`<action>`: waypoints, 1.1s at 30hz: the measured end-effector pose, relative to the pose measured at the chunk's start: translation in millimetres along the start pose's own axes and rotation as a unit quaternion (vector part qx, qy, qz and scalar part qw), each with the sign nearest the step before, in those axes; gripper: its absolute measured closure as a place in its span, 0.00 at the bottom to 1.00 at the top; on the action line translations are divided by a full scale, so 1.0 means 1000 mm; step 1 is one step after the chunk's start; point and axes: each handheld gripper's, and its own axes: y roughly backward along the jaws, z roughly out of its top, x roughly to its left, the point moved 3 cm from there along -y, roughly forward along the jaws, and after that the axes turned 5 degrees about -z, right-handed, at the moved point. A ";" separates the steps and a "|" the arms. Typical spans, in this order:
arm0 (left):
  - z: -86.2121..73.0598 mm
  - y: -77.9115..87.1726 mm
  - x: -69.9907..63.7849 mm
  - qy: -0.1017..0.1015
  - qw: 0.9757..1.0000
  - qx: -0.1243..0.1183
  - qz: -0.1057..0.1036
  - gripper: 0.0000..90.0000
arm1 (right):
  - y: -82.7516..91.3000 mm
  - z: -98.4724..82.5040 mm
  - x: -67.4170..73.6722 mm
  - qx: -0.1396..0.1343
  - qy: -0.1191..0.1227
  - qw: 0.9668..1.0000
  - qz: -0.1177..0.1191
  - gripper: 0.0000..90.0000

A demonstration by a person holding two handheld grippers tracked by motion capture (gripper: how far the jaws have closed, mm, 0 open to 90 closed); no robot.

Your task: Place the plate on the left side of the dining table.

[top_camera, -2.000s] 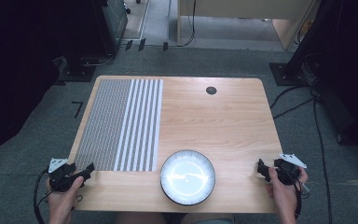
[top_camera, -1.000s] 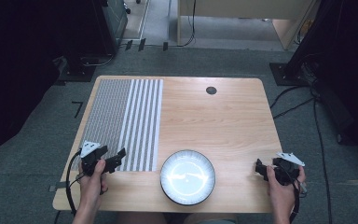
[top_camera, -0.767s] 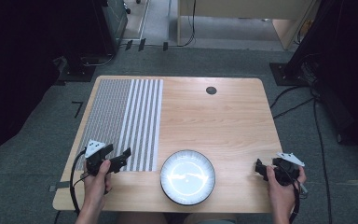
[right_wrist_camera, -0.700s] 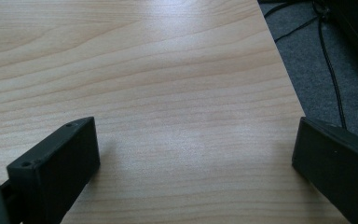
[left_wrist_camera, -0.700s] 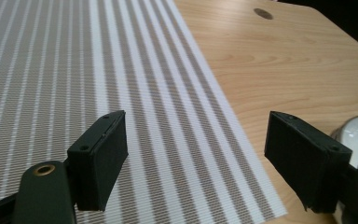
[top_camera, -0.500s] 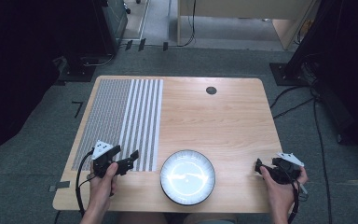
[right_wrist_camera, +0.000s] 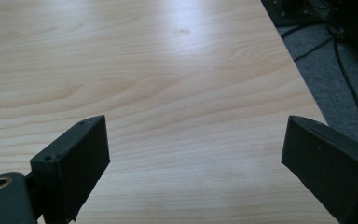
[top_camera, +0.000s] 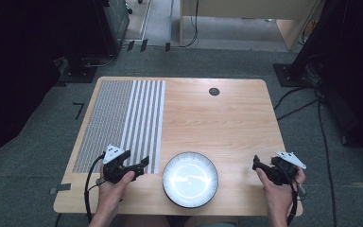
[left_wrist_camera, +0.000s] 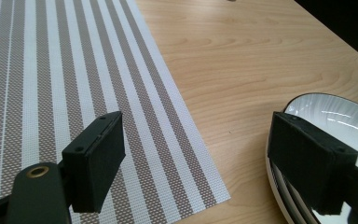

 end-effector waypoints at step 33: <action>-0.017 -0.021 -0.039 -0.018 0.997 0.054 -0.042 0.27 | 0.041 0.004 0.086 -0.004 0.034 0.992 0.125 0.18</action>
